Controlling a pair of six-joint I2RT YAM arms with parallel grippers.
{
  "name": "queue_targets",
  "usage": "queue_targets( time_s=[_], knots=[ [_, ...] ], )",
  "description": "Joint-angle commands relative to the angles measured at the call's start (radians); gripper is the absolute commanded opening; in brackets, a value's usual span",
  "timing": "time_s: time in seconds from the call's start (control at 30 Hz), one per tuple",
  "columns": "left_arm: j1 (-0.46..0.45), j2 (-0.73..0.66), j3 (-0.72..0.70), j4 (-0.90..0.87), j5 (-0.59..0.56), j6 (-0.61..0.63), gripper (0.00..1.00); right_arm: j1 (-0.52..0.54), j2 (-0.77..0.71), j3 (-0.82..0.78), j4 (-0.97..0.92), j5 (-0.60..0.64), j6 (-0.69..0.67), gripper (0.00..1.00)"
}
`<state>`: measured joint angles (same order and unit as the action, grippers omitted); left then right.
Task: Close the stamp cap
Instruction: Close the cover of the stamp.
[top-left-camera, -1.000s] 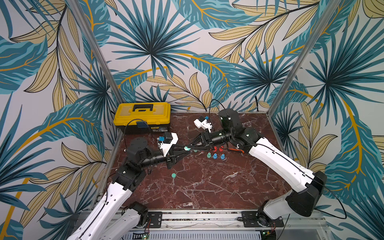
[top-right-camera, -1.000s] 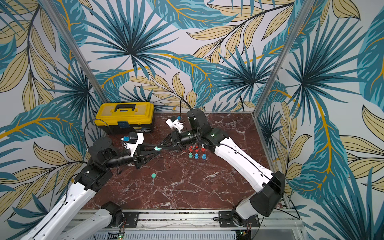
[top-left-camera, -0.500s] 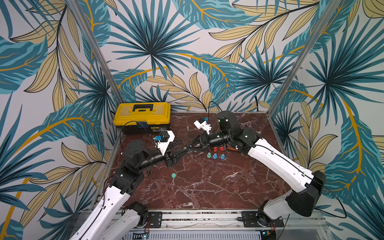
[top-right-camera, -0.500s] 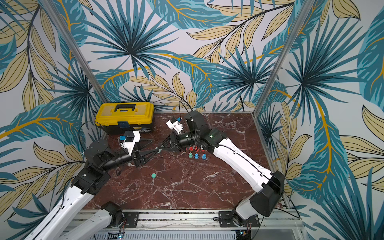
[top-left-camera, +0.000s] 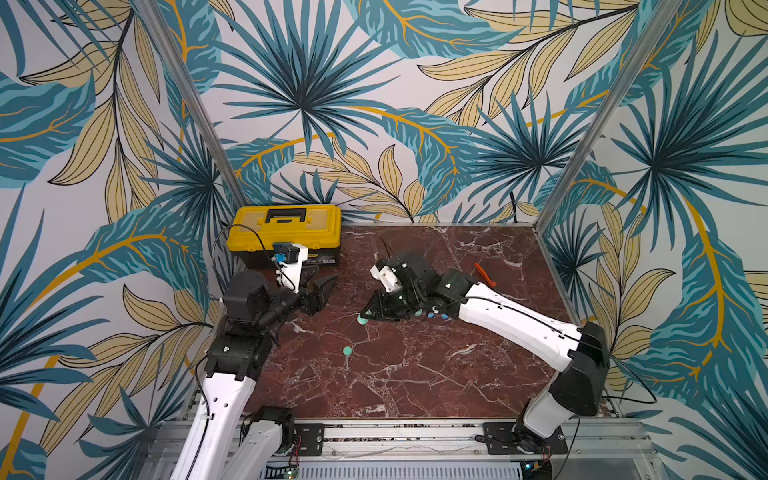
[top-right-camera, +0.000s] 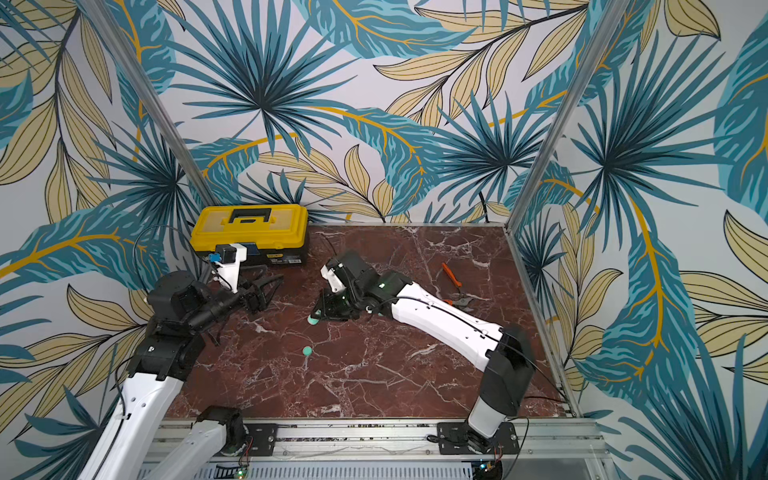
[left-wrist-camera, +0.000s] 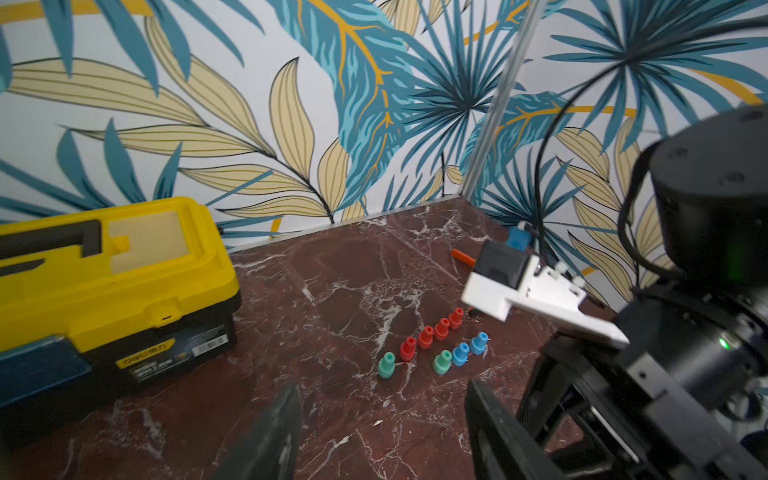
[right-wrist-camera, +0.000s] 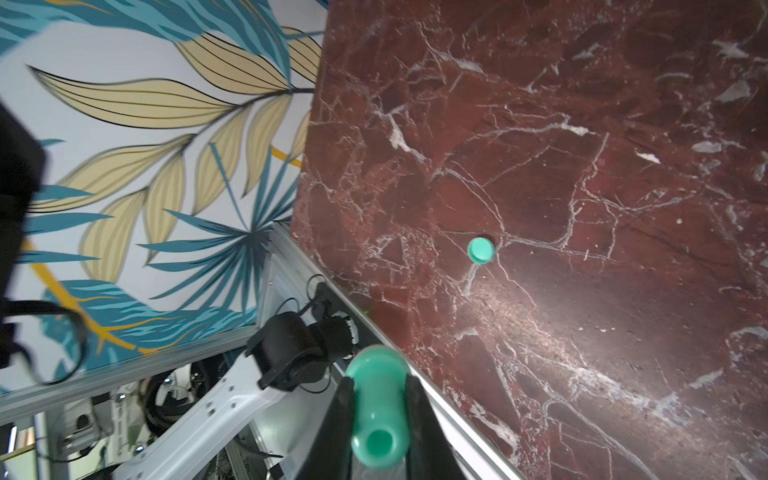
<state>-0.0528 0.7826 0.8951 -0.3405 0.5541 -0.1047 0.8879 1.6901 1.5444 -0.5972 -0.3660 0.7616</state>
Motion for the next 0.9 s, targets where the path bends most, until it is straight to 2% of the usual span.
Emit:
queue_targets(
  time_s=[0.0,0.07,0.13,0.37,0.5,0.87],
  knots=[
    [0.099,0.025,0.013,-0.058,0.056,-0.036,0.64,0.037,0.070,0.015,-0.006,0.112,-0.032,0.05],
    [0.154,0.042,0.009,-0.058,0.065,-0.041,0.64,0.060,0.117,0.026,0.003,0.149,-0.038,0.05],
    [0.176,0.049,0.002,-0.058,0.016,-0.042,0.64,0.082,0.171,0.037,0.021,0.174,-0.035,0.05],
    [0.176,-0.003,-0.067,-0.060,-0.153,-0.001,0.65,0.132,0.324,0.091,0.067,0.235,-0.028,0.05],
    [0.177,-0.051,-0.080,-0.060,-0.203,0.000,0.67,0.151,0.381,0.099,0.094,0.253,-0.015,0.04],
    [0.176,-0.063,-0.081,-0.059,-0.207,-0.011,0.68,0.160,0.464,0.123,0.108,0.300,-0.016,0.05]
  ],
)
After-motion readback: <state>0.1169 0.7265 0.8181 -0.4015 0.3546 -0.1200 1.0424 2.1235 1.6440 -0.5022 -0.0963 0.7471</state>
